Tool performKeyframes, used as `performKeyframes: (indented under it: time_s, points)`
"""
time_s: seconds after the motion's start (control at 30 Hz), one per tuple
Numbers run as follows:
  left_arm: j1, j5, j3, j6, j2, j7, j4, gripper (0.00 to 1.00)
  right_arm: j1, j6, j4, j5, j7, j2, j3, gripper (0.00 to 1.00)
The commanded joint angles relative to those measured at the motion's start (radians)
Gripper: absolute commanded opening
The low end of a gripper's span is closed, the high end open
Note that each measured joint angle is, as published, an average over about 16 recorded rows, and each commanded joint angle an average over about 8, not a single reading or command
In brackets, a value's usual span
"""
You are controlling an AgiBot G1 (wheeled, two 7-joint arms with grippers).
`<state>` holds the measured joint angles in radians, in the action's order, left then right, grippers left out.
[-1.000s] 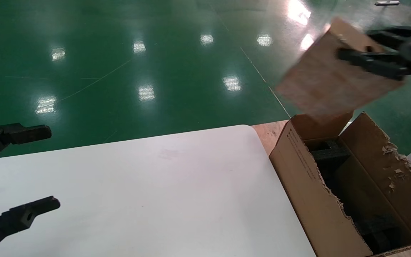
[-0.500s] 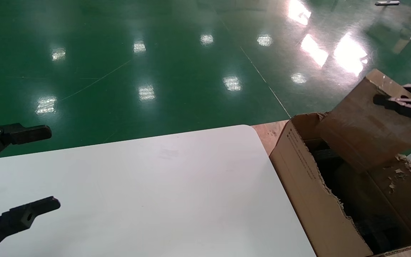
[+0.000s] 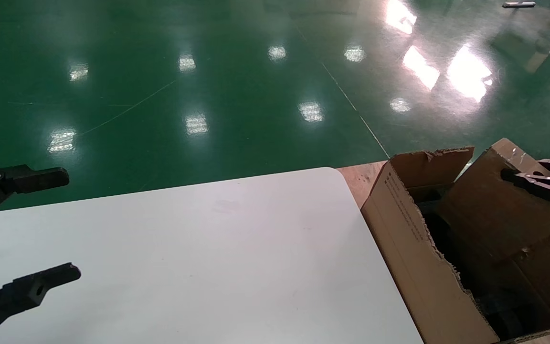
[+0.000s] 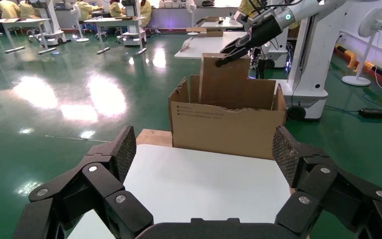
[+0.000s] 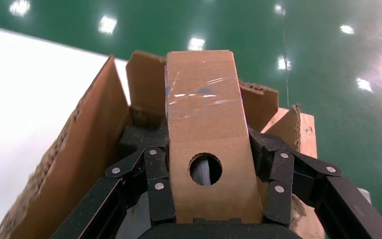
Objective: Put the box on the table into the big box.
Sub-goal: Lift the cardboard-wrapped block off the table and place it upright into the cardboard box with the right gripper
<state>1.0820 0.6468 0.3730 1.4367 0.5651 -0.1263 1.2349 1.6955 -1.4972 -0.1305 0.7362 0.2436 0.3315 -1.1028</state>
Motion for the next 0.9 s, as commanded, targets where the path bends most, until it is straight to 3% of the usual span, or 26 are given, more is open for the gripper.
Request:
performKeyframes:
  time_s: [0.03, 0.33, 0.9]
  points:
    - [0.0, 0.0, 0.0, 0.0, 0.0, 0.0, 0.0, 1.0, -0.045, -0.004, -0.04, -0.032, 0.011, 0.012, 0.029, 0.0]
    - [0.0, 0.0, 0.0, 0.0, 0.0, 0.0, 0.0, 1.0, -0.146, -0.011, -0.129, -0.079, 0.037, 0.028, 0.094, 0.0]
    - [0.0, 0.0, 0.0, 0.0, 0.0, 0.0, 0.0, 1.0, -0.196, 0.041, -0.193, -0.085, 0.062, 0.034, 0.11, 0.0]
